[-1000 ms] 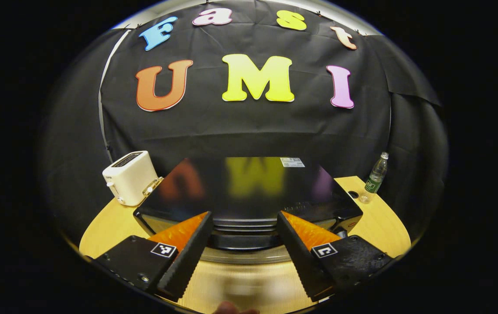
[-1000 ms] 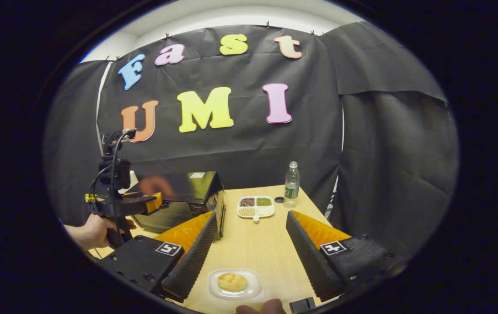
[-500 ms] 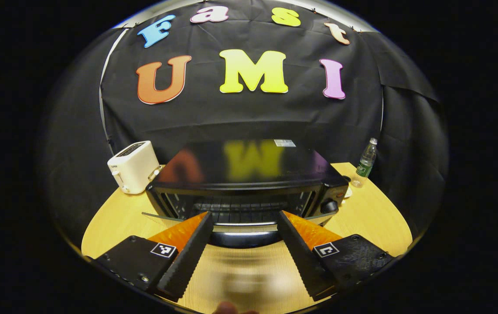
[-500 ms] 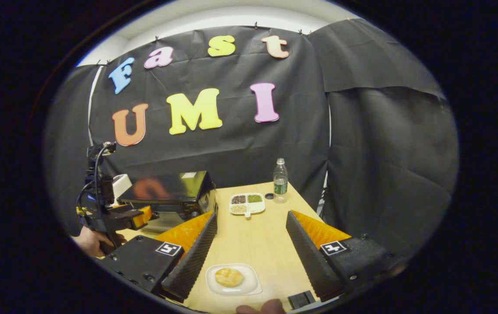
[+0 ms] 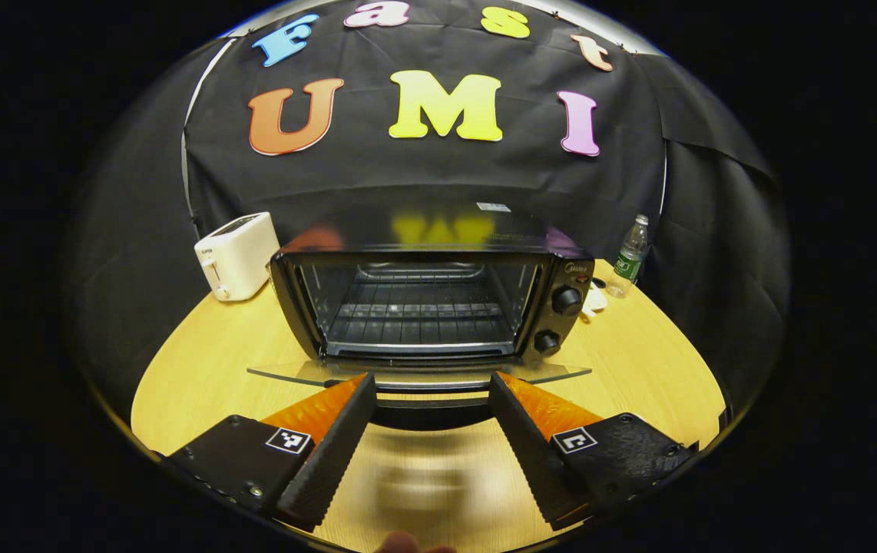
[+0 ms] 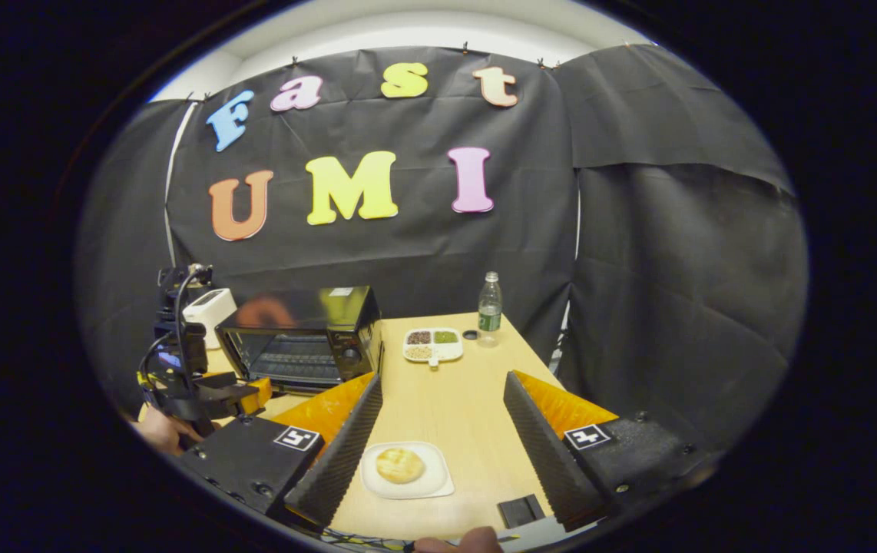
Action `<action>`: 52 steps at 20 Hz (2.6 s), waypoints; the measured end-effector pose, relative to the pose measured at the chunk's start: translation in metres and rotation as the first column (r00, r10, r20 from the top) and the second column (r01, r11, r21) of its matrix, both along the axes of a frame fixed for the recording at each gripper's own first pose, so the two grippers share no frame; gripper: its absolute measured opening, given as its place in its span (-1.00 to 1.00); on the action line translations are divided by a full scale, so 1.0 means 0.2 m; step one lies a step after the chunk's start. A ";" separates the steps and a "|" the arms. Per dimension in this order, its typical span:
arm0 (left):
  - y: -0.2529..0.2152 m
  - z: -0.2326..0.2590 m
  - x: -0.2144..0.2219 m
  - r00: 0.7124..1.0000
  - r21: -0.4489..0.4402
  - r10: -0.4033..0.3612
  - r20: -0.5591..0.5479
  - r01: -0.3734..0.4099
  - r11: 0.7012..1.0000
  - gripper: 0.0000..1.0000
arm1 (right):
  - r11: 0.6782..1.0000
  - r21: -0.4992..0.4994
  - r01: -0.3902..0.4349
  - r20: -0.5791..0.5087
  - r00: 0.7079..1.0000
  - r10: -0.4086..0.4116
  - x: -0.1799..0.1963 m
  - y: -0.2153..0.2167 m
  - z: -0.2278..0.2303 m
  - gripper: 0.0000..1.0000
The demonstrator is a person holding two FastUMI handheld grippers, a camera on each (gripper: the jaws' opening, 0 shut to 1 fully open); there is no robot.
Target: Open the electric oven with the left hand, put the food in, and close the electric oven.
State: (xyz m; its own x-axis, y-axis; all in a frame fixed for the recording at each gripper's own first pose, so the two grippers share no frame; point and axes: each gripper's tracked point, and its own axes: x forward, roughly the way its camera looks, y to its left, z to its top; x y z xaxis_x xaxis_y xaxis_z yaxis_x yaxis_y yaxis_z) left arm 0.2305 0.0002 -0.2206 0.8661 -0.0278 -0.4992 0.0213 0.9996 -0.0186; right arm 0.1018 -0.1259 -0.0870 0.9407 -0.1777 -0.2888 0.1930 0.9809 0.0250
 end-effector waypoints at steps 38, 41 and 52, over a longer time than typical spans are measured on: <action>0.12 0.50 -0.56 0.984 0.024 0.039 0.175 -0.044 0.999 0.87 | 0.980 0.115 -0.162 -0.322 0.927 0.191 0.10 0.26 -0.93 0.97; 0.16 0.68 -0.56 0.963 0.019 0.072 0.260 -0.080 0.997 0.86 | 0.982 0.107 -0.156 -0.355 0.917 0.184 0.19 0.25 -1.06 0.97; 0.15 1.05 -0.31 0.912 -0.070 0.226 0.341 -0.215 0.974 0.86 | 0.968 0.129 -0.214 -0.469 0.847 0.250 0.30 0.27 -1.37 0.97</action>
State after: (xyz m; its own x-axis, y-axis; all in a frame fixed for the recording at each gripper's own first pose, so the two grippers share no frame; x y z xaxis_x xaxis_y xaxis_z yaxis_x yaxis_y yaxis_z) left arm 0.1682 0.0293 -0.0112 0.9699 0.1735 -0.1708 -0.1893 0.9786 -0.0804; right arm 0.1616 -0.0717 -0.3613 0.6946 0.0653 -0.7165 -0.0343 0.9977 0.0576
